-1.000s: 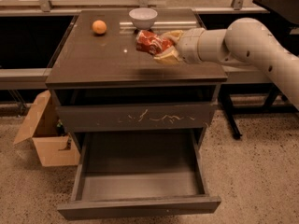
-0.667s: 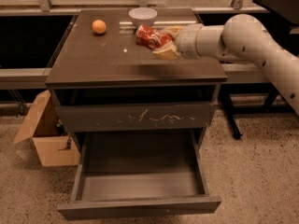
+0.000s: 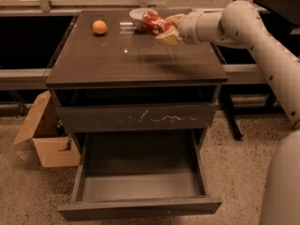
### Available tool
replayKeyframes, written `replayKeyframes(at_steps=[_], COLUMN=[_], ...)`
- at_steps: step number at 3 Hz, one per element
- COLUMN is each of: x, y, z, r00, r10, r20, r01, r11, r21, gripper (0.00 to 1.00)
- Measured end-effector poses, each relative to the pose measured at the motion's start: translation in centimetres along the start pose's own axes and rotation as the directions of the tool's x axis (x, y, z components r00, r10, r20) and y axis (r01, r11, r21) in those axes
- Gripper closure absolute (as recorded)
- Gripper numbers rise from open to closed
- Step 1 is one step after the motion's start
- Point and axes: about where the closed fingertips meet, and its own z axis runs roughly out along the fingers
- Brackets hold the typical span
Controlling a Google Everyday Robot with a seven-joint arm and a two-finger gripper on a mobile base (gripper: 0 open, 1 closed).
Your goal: Pick coke can from middle drawer and place on counter
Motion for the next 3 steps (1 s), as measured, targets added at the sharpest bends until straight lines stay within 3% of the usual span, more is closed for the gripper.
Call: replayKeyframes(at_steps=[2, 3], x=[2.3, 3.5], y=[-2.9, -3.3], z=[1.4, 1.4], r00=[0.996, 0.987], r10=[0.087, 0.154], r20=[-0.035, -0.052], r01=[-0.086, -0.151], r11=[0.996, 0.9869], r21=[0.024, 0.056], gripper=[0.27, 0.04])
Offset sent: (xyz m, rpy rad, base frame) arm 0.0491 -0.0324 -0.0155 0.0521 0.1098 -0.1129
